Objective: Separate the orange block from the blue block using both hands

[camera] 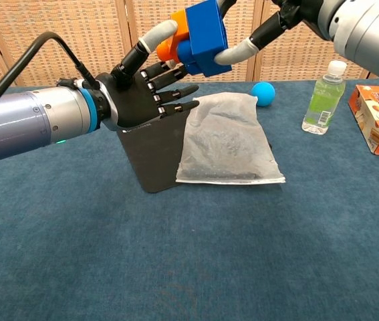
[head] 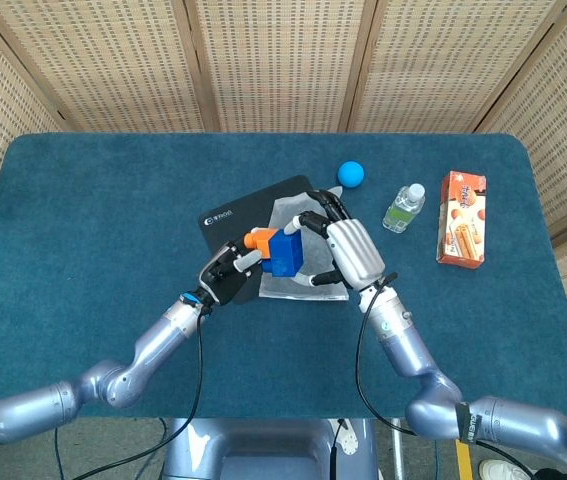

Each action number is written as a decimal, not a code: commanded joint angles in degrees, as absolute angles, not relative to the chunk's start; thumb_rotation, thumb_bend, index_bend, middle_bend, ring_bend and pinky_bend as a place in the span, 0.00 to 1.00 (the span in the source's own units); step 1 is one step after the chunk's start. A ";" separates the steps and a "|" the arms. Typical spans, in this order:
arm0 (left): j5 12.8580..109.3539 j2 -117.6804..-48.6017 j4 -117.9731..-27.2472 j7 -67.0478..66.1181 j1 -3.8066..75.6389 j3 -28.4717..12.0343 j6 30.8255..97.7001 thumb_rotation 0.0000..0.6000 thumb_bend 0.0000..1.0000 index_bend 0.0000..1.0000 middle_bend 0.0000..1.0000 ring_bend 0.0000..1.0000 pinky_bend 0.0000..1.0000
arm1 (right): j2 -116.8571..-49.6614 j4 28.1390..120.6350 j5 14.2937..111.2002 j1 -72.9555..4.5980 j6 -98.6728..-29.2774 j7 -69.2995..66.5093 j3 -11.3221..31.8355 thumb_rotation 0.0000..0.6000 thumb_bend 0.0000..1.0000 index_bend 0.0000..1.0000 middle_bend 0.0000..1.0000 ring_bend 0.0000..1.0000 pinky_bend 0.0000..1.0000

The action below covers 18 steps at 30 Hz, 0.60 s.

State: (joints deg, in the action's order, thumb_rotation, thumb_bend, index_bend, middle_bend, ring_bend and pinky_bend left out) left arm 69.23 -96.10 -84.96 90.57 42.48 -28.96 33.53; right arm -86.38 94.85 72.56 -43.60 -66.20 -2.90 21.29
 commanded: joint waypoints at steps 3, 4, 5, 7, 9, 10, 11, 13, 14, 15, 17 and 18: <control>69.49 -95.54 -84.92 90.62 42.12 -29.35 33.32 1.00 0.42 0.61 0.52 0.07 0.00 | -86.02 94.68 72.79 -43.44 -66.64 -3.31 21.51 1.00 0.17 0.67 0.54 0.09 0.00; 69.55 -95.12 -84.79 90.65 41.92 -29.47 33.22 1.00 0.42 0.61 0.52 0.07 0.00 | -85.68 94.66 72.95 -43.30 -66.86 -3.58 21.64 1.00 0.18 0.67 0.54 0.09 0.00; 69.61 -94.66 -84.63 90.70 41.77 -29.55 32.98 1.00 0.42 0.61 0.52 0.07 0.00 | -85.33 94.65 73.11 -43.18 -67.01 -3.89 21.77 1.00 0.18 0.67 0.55 0.10 0.00; 69.96 -93.09 -84.03 91.03 41.29 -29.79 32.24 1.00 0.42 0.61 0.52 0.07 0.00 | -84.13 94.59 73.58 -42.75 -67.46 -4.72 22.12 1.00 0.18 0.67 0.55 0.10 0.00; 70.33 -91.23 -83.09 91.79 40.54 -30.26 31.77 1.00 0.43 0.61 0.52 0.07 0.00 | -82.62 94.27 73.90 -42.17 -67.92 -5.25 22.47 1.00 0.18 0.67 0.55 0.10 0.00; 70.56 -90.28 -82.66 92.34 40.17 -30.53 31.51 1.00 0.43 0.61 0.52 0.07 0.00 | -81.87 94.08 73.94 -41.88 -68.05 -5.53 22.61 1.00 0.18 0.67 0.55 0.10 0.00; 70.98 -89.17 -82.17 92.93 39.76 -30.77 31.20 1.00 0.43 0.61 0.52 0.07 0.00 | -81.05 93.83 73.88 -41.52 -68.18 -5.82 22.75 1.00 0.18 0.67 0.55 0.10 0.00; 73.71 -85.57 -79.93 92.46 38.73 -30.65 31.25 1.00 0.44 0.61 0.52 0.07 0.00 | -78.71 92.63 73.56 -40.30 -68.36 -5.99 22.64 1.00 0.18 0.67 0.55 0.10 0.00; 75.07 -84.31 -78.87 91.56 38.46 -30.24 31.64 1.00 0.44 0.61 0.52 0.07 0.00 | -77.88 92.06 73.47 -39.83 -68.13 -5.92 22.25 1.00 0.18 0.67 0.55 0.10 0.00; 76.73 -82.78 -77.46 90.00 38.28 -29.47 32.08 1.00 0.44 0.61 0.52 0.07 0.00 | -76.98 91.20 73.37 -39.28 -67.69 -5.70 21.54 1.00 0.18 0.67 0.55 0.11 0.00; 79.27 -80.53 -74.98 86.27 38.25 -27.84 32.80 1.00 0.45 0.61 0.52 0.07 0.00 | -76.00 89.51 73.30 -38.52 -66.71 -4.83 19.96 1.00 0.18 0.67 0.55 0.12 0.00; 80.67 -79.28 -73.31 83.11 38.26 -26.52 33.33 1.00 0.45 0.61 0.52 0.07 0.00 | -75.68 88.21 73.52 -38.13 -66.05 -4.13 18.75 1.00 0.18 0.67 0.55 0.12 0.00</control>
